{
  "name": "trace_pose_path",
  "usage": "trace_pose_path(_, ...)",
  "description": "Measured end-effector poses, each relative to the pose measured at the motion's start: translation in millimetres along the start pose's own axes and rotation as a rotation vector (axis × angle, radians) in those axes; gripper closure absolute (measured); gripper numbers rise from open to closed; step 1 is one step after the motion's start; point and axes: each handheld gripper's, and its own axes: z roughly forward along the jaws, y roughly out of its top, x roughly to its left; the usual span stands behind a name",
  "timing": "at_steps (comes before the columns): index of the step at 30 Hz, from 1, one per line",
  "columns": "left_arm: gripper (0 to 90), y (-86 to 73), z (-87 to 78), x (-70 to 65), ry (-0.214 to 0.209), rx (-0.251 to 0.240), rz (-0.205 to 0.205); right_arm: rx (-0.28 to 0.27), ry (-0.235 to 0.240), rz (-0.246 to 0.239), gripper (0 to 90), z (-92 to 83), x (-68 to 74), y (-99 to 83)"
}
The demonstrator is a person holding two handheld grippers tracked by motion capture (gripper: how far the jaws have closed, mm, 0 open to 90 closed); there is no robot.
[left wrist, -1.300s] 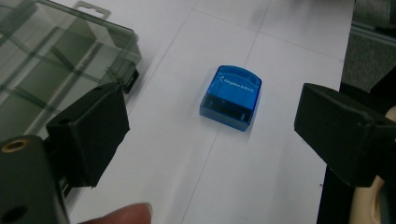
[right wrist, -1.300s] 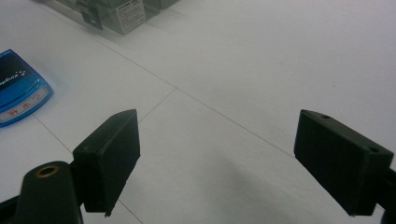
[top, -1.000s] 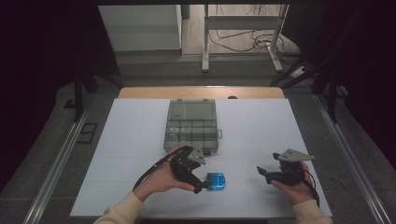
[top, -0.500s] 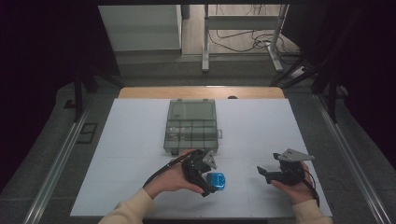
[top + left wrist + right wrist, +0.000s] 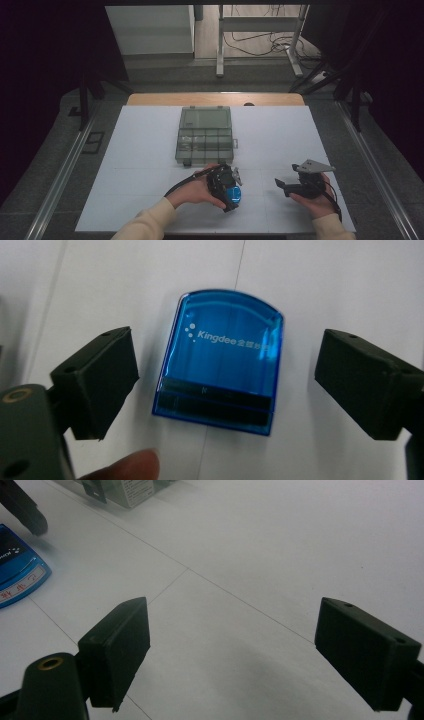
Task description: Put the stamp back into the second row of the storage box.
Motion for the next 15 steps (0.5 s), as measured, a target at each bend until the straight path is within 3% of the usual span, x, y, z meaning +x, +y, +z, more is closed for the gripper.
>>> trace_pose_path(3, 19.8, 2.1, 2.9, -1.2, 0.018, 0.017, 0.017, -0.006, -0.002, 0.0, 14.6, -0.9, -0.2, -0.1)
trace_pose_path(9, 39.3, 1.6, -1.0, 0.9, 0.015, 0.005, 0.028, -0.005, -0.002, -0.004, 14.7, -1.2, 0.4, 0.0)
trace_pose_path(15, 41.1, 0.0, -2.6, 2.8, 0.011, 0.004, 0.04, -0.006, -0.002, -0.004, 14.7, -1.2, 0.5, 0.1)
